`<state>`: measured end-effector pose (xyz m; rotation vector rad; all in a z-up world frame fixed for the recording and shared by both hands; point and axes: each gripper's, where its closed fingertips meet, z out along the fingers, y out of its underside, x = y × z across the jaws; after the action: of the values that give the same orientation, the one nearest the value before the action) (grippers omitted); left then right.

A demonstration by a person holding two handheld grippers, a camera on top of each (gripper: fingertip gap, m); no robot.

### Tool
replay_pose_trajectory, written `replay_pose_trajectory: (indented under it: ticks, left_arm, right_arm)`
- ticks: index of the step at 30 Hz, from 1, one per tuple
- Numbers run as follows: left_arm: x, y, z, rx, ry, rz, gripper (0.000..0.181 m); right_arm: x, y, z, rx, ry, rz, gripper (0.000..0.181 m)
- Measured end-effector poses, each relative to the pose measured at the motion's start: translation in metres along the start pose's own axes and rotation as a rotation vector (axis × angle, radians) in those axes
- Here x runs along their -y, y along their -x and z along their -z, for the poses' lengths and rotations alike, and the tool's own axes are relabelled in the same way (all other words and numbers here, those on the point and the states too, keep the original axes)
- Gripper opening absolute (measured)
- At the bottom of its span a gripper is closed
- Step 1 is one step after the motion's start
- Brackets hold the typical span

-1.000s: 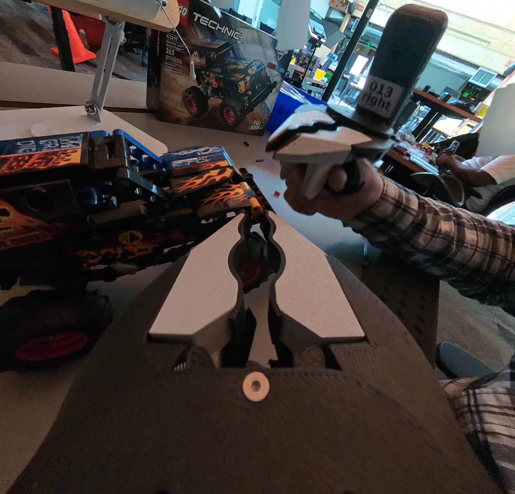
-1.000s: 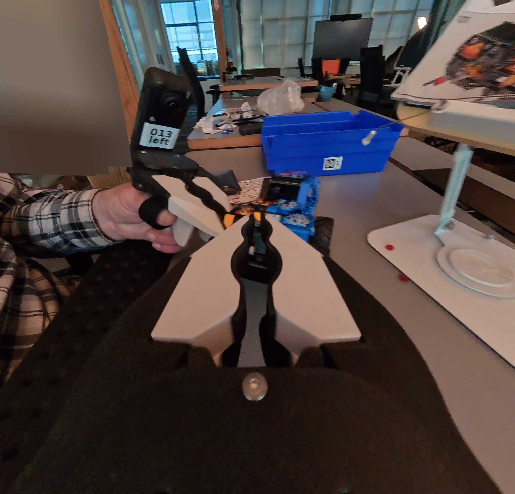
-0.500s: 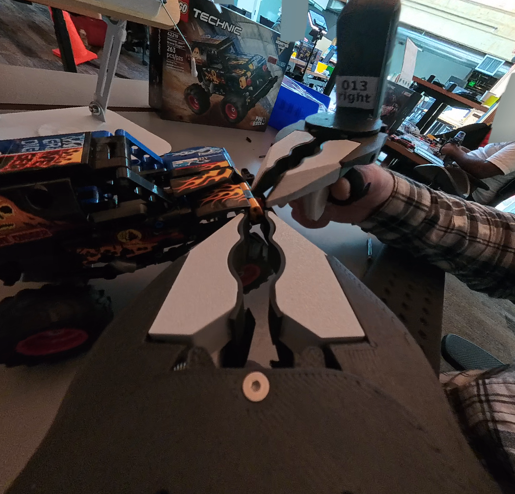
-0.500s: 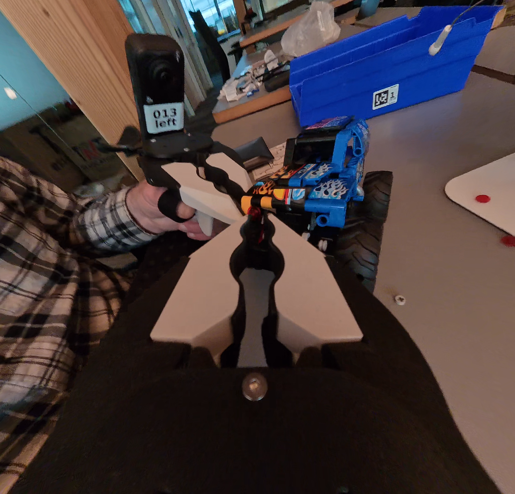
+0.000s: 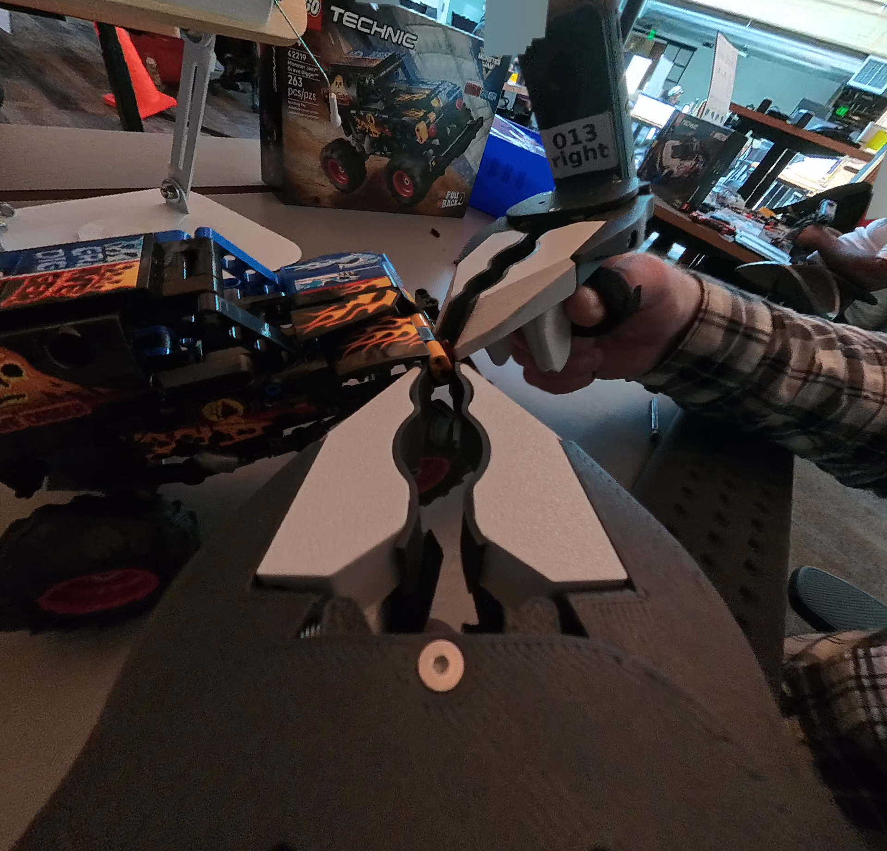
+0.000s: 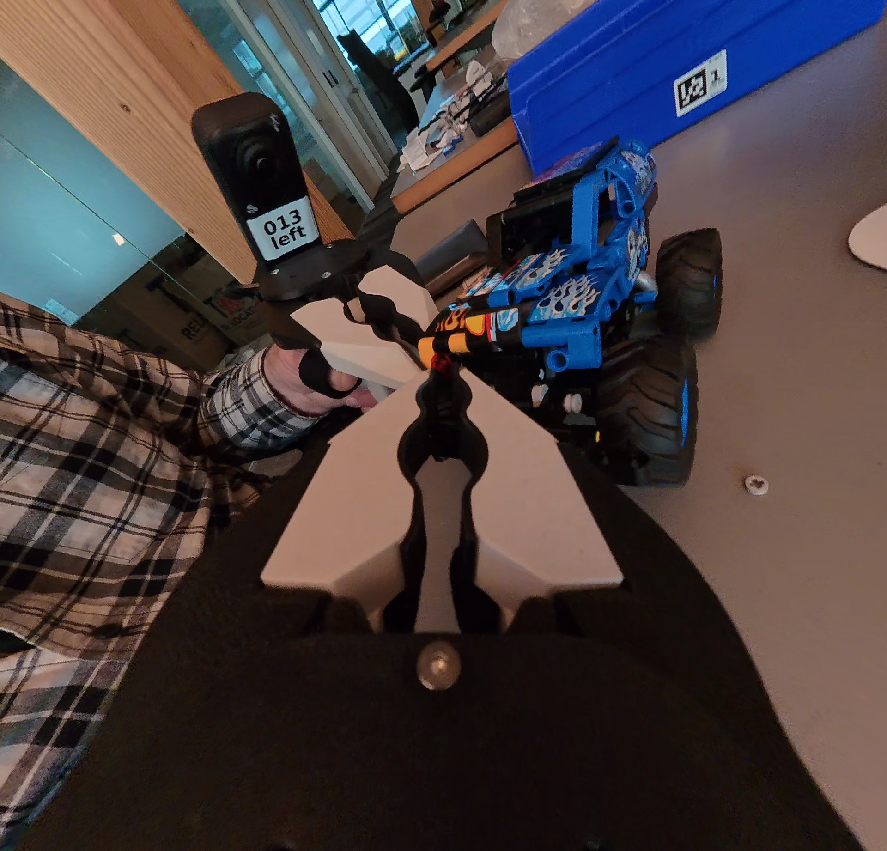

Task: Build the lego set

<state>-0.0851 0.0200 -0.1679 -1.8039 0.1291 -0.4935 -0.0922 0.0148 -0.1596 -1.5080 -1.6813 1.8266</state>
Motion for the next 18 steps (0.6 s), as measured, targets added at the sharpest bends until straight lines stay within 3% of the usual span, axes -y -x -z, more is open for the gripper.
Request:
replay_pose_trajectory:
  ticks: [1, 8, 12, 14, 18]
  left_arm:
    - [-0.001, 0.001, -0.001, 0.008, 0.010, -0.009, 0.007]
    - [-0.012, 0.006, -0.002, 0.068, 0.085, -0.109, 0.007]
    - [-0.017, 0.013, 0.001, 0.136, 0.129, -0.176, 0.007]
    - [-0.021, 0.015, 0.004, 0.113, 0.156, -0.167, 0.008]
    - [-0.029, 0.026, 0.007, 0.154, 0.206, -0.215, 0.008]
  right_arm:
    - [-0.001, -0.001, 0.000, -0.007, 0.016, -0.010, 0.003]
    - [-0.010, -0.008, -0.002, -0.054, 0.129, -0.005, 0.003]
    - [0.009, -0.017, 0.018, -0.099, 0.145, 0.111, 0.010]
    - [0.028, -0.047, 0.030, -0.224, 0.108, 0.175, 0.004]
    - [0.036, -0.124, 0.031, -0.506, 0.224, 0.354, 0.014]
